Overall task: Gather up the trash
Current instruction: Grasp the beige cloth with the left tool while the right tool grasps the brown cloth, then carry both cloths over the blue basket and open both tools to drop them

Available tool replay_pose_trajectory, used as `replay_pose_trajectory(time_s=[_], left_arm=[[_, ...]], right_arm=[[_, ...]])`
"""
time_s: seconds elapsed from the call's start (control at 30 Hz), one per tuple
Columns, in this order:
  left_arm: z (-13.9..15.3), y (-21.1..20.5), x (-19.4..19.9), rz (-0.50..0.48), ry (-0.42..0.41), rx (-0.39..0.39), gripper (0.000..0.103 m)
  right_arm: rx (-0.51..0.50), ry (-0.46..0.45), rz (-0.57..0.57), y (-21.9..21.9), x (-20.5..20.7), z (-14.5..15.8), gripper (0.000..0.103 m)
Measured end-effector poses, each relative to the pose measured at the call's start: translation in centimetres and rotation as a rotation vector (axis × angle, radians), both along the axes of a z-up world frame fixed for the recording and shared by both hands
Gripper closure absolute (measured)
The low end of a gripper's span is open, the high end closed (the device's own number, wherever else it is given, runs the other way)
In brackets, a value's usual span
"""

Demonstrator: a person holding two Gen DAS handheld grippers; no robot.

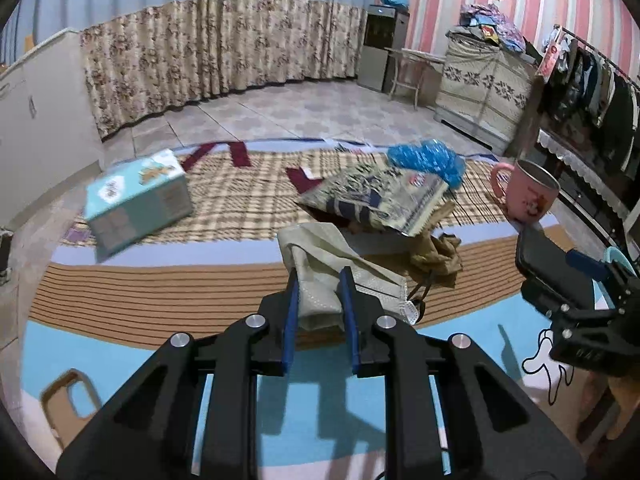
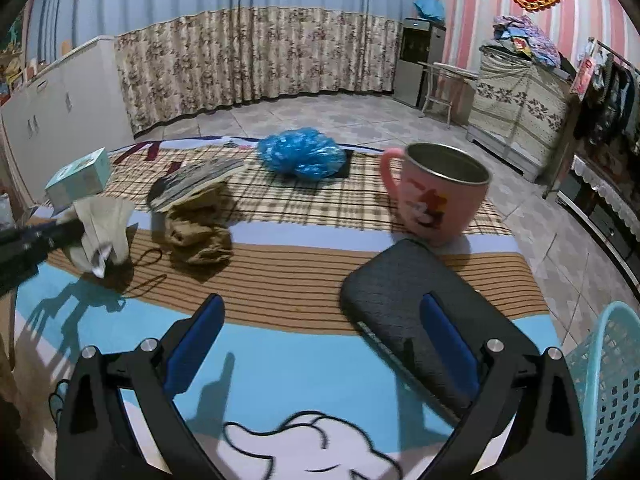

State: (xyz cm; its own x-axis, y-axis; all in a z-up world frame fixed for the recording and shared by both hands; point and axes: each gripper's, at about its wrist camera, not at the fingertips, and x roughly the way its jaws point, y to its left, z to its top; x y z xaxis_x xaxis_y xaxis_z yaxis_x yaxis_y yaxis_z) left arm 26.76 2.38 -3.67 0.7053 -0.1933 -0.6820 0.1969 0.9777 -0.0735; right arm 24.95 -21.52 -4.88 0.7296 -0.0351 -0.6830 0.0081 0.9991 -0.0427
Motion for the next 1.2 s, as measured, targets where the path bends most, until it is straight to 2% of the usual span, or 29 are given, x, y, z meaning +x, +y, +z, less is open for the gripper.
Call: replay_pose_trajectory(time_s=[0.17,0.33,0.5,0.53,0.57,0.7,0.93,1.2], left_arm=[[1.3,1.5,-0.2,0.031,-0.045,0.038,0.085],[1.6,4.0,0.2,0.077,-0.046,0.026,0.085],[1.7,6.1,0.5,0.128,-0.046,0.008,0.085],[1.7,6.4,0.5,0.133,-0.045,0.002,0.085],[1.7,6.8,0.7,0.140,-0.042,-0.010,0.085],[1.6,7.3,0.9,0.158,-0.037,-0.027,0.085],[1.9,6.6,0.8,0.146,-0.042,-0.030,0.085],[2.1,4.6,0.0,0.103,-0.048,-0.026,0.085]], right_arm=[[-0.025,-0.006,0.048,2.8,0.8,0.6,0.007],[-0.029,0.018,0.083,5.8,2.6,0.4,0.007],[-0.038,0.070,0.068,7.1,5.6,-0.8,0.008],[-0.030,0.082,0.063,7.1,6.0,-1.0,0.013],[-0.021,0.099,0.058,7.0,6.5,-1.3,0.023],[0.059,0.153,0.095,7.2,7.5,-2.1,0.048],[0.038,0.111,0.128,6.8,5.2,-1.2,0.050],[0.061,0.055,0.085,2.0,0.6,1.4,0.050]])
